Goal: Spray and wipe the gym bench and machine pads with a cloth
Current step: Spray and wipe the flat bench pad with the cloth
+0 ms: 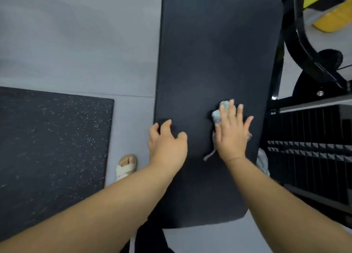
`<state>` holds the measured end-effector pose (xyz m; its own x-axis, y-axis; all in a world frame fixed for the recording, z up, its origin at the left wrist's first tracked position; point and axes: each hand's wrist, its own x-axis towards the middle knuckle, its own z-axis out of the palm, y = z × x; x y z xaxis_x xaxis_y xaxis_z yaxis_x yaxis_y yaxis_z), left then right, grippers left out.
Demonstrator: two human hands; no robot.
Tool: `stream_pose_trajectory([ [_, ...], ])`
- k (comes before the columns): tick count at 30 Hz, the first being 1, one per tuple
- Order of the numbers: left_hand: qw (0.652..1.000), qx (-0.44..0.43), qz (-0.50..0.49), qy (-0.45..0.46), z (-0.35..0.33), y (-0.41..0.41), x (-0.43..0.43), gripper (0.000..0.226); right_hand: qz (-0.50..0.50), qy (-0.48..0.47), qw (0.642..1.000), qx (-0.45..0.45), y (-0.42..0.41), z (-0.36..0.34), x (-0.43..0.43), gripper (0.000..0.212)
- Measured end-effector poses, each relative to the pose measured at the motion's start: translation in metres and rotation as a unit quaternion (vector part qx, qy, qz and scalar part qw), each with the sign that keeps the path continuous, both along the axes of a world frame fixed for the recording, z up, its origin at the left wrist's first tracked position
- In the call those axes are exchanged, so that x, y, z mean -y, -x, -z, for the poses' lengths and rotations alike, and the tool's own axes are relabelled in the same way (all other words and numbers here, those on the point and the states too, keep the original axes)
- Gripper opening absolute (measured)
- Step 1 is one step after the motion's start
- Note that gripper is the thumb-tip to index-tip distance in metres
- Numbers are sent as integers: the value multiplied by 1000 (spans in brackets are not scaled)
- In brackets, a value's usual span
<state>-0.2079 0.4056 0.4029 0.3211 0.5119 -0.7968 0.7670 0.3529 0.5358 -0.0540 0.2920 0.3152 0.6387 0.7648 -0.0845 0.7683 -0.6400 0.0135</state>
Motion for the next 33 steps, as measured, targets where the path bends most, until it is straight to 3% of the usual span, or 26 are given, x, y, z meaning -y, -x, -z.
stream_pose_trajectory([
  [4, 998, -8, 26, -61, 11, 0, 18, 57, 279, -113, 952, -55, -13, -7, -26, 54],
  [6, 995, -22, 6, -100, 17, 4, 25, 59, 293, -159, 939, -79, 20, -5, -54, 56],
  [7, 993, -29, -14, -109, 22, 8, 28, 59, 236, -167, 953, -87, 43, -1, -65, 56],
  [9, 995, -34, -54, -82, 28, 16, 32, 58, 31, -161, 982, -92, 90, 3, -73, 54],
  [11, 996, -29, -54, -59, 33, 23, 35, 59, -153, -125, 975, -98, 101, 6, -61, 52],
  [13, 997, -39, -24, -63, 34, 29, 41, 56, -235, -92, 965, -66, 69, 13, -36, 49],
  [16, 997, -56, -22, -58, 36, 32, 47, 59, -117, -78, 990, 4, 12, 16, 11, 52],
  [18, 996, -54, -41, -58, 35, 29, 51, 60, 30, -70, 996, -45, -8, 12, 45, 52],
  [22, 995, -23, -86, -35, 33, 23, 55, 56, 259, -114, 955, -90, 24, 18, 76, 54],
  [24, 995, -9, -86, -50, 37, 28, 59, 56, 273, -133, 949, -82, 64, 26, 66, 56],
  [26, 994, -8, -85, -69, 42, 37, 67, 58, 173, -135, 972, -85, 112, 30, 54, 59],
  [28, 992, -21, -95, -80, 46, 46, 76, 57, -36, -103, 989, -98, 153, 32, 53, 56],
  [30, 991, -46, -93, -79, 49, 57, 86, 51, -231, -76, 963, -115, 162, 37, 73, 50],
  [31, 992, -51, -88, -72, 50, 62, 90, 49, -281, -68, 952, -104, 152, 41, 87, 48],
  [33, 995, -52, -71, -46, 52, 73, 95, 48, -247, -55, 965, -63, 126, 46, 118, 51],
])
